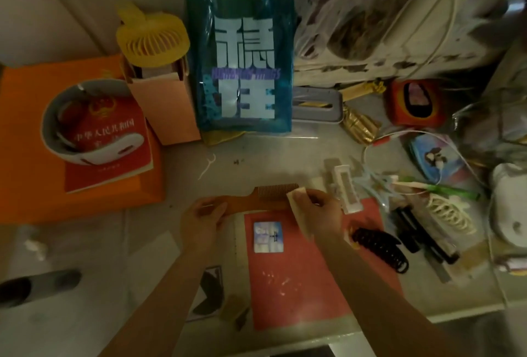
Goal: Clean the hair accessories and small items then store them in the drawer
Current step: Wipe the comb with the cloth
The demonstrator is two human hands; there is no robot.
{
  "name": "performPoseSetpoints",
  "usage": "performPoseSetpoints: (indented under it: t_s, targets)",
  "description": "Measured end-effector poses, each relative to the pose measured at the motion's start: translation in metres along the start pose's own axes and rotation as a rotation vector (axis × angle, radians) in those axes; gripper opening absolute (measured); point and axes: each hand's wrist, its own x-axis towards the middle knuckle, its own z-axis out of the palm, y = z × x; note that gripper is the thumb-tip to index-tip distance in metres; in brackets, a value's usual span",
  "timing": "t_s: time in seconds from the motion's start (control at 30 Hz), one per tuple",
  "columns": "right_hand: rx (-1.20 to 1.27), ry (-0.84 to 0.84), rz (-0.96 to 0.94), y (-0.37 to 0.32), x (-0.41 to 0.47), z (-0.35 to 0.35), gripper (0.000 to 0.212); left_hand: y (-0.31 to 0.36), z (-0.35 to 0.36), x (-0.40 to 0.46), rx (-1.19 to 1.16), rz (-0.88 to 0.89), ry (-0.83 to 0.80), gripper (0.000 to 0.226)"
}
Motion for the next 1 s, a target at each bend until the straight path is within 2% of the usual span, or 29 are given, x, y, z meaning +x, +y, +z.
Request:
performPoseSetpoints:
  t_s: [0.1,0.2,0.33,0.4,0.53,0.73,0.83,1.0]
  targets:
    - [-0.061,-0.036,-0.017,0.008,0.007,0.005,0.016,-0.005,0.003,0.005,0.125,0.112,0.070,0.015]
    - [-0.098,-0.043,-0.042,0.015,0.014,0.009,0.018,-0.008,0.007,0.009,0.127,0.118,0.100,0.012]
    - [-0.105,-0.019,-0.049,0.019,0.020,0.013,0.011,-0.014,0.009,0.015,0.128,0.108,0.105,0.019]
    - [-0.111,-0.005,-0.040,0.022,0.022,0.013,0.010,-0.018,0.010,0.017,0.129,0.091,0.102,0.021]
    - [-0.136,0.000,-0.041,0.026,0.027,0.012,0.021,-0.020,0.014,0.022,0.156,0.085,0.105,0.024]
    - [-0.112,0.019,-0.067,0.023,0.028,0.010,0.017,-0.022,0.012,0.024,0.151,0.080,0.076,0.028]
    - [-0.103,0.035,-0.066,0.022,0.027,0.010,0.015,-0.017,0.011,0.020,0.157,0.094,0.049,0.039]
    - [-0.045,0.050,-0.080,0.011,0.016,0.003,0.011,-0.014,0.007,0.011,0.191,0.177,0.010,0.045]
